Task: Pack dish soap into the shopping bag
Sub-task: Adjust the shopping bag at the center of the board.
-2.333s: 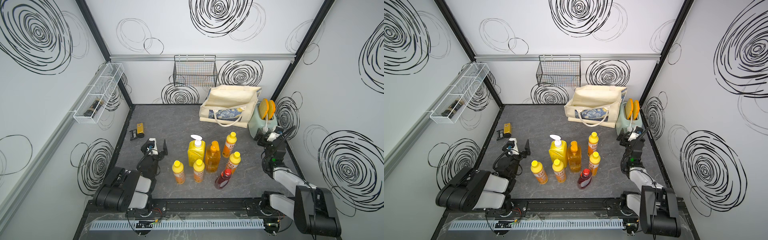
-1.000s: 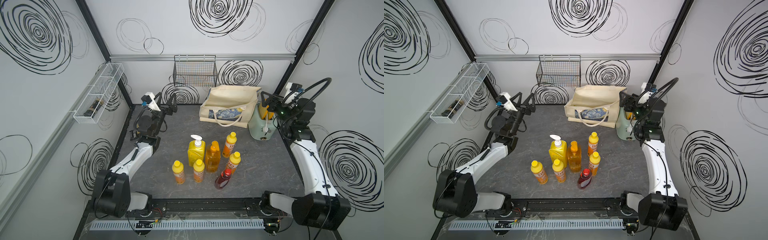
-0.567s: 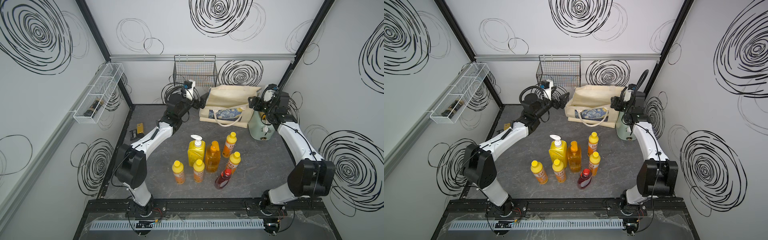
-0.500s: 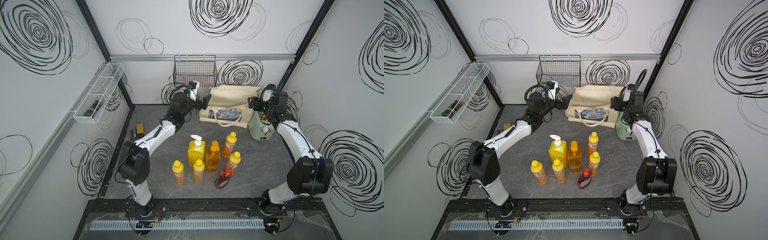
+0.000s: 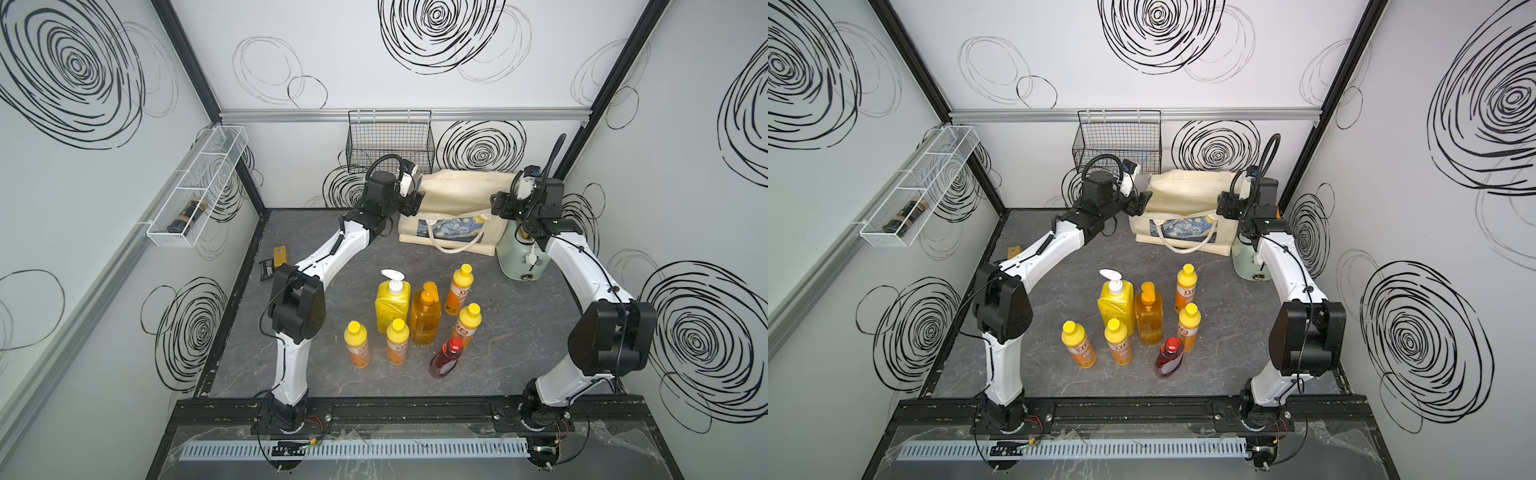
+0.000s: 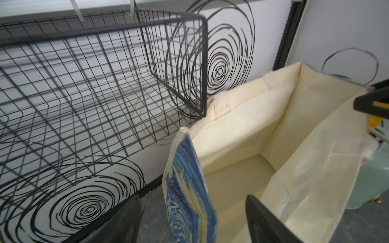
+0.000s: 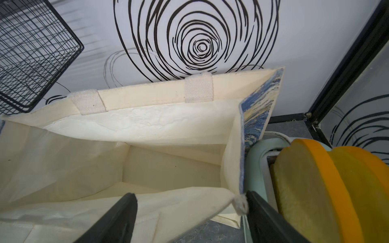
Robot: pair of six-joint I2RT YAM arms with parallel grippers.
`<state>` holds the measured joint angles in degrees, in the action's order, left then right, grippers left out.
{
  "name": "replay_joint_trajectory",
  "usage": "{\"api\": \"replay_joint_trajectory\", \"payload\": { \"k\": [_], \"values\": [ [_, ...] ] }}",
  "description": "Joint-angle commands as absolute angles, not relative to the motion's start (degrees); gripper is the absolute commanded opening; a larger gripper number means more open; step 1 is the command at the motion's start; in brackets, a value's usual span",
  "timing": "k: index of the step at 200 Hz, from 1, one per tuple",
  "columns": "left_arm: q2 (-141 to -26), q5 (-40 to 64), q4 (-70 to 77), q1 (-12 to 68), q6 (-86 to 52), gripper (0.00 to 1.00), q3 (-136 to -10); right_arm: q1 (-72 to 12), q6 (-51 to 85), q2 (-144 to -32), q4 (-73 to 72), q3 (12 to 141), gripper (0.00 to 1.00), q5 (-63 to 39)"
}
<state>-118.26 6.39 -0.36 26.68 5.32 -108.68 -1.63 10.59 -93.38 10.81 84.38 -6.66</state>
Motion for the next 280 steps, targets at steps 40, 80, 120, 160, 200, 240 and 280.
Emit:
{"api": "replay_joint_trajectory", "payload": {
  "k": [40,80,120,160,200,240,280],
  "values": [
    [-119.2,2.9,-2.8,26.7,2.7,0.31,-110.9,-2.3,6.8,-94.0,18.9,94.6,0.85,-7.9],
    [-116.6,-0.2,-8.3,26.7,-0.2,0.09,-111.8,-2.9,5.0,-93.1,21.2,95.4,0.85,-7.3],
    [-107.5,1.0,-11.2,25.0,-4.4,0.05,-104.1,-3.0,4.2,-92.6,21.9,94.5,0.85,-9.5],
    [-97.1,2.4,-8.6,22.2,-9.1,0.00,-90.5,-4.4,3.5,-93.7,24.0,95.9,0.85,-10.6],
    [-92.4,3.6,-12.3,19.5,-8.0,0.00,-84.7,-7.5,3.3,-96.7,26.3,99.0,0.87,-10.6],
    [-90.4,4.7,-13.2,18.9,-7.6,0.01,-82.0,-11.4,2.6,-102.8,32.0,106.2,0.89,-8.0],
    [-90.2,7.2,-11.7,18.9,-9.8,0.03,-82.0,-13.4,3.1,-109.9,37.6,113.2,0.79,-5.1]
  ]
}}
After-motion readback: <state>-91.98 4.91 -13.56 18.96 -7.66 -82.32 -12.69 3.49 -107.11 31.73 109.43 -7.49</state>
